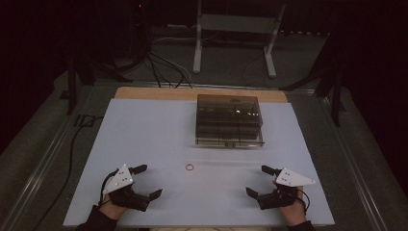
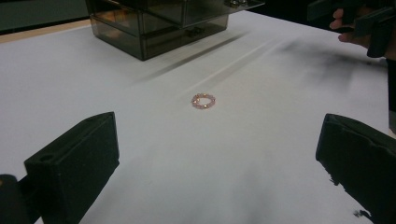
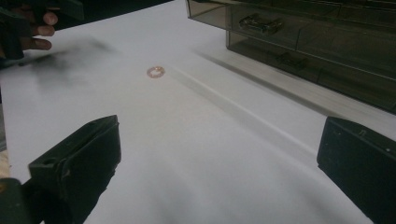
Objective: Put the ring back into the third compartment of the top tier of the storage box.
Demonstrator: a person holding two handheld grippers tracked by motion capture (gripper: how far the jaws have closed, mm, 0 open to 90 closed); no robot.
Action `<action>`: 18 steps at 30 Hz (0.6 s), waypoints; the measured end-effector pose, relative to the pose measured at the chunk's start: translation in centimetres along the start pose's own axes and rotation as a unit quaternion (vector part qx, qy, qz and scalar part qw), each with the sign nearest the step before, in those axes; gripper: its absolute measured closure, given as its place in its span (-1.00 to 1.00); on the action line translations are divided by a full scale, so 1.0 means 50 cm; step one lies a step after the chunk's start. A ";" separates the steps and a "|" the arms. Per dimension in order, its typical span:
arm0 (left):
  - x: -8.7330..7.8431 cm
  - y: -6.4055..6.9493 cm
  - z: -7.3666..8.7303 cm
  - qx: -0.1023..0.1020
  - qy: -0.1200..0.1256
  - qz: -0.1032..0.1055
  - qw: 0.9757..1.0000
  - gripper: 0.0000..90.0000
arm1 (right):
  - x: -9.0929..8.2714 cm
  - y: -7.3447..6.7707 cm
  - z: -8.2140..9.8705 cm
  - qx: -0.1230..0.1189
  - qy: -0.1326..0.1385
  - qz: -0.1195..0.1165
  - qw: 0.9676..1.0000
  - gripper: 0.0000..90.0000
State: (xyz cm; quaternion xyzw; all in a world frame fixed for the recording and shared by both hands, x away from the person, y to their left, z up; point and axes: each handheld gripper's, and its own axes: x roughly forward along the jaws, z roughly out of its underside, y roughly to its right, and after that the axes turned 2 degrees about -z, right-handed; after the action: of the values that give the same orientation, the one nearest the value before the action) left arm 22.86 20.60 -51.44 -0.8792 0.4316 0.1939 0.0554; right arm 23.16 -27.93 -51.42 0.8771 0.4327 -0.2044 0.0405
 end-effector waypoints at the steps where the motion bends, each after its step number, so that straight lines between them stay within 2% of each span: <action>1: 0.001 0.000 0.000 0.000 -0.002 -0.001 1.000 -0.99 | 0.001 0.000 0.000 0.002 -0.002 -0.001 1.000 -1.00; 6: 0.002 0.002 0.000 0.004 -0.003 -0.001 1.000 -0.99 | 0.002 0.000 0.001 0.005 -0.009 -0.002 1.000 -1.00; 18: 0.002 0.006 -0.001 0.008 -0.002 0.005 1.000 -0.99 | 0.008 -0.010 -0.002 -0.004 -0.024 -0.008 1.000 -1.00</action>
State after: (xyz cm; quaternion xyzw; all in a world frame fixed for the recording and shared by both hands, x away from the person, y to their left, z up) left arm 22.69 20.35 -51.43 -0.8764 0.4370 0.1927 0.0621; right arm 23.03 -27.30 -51.44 0.8685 0.4390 -0.2240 0.0526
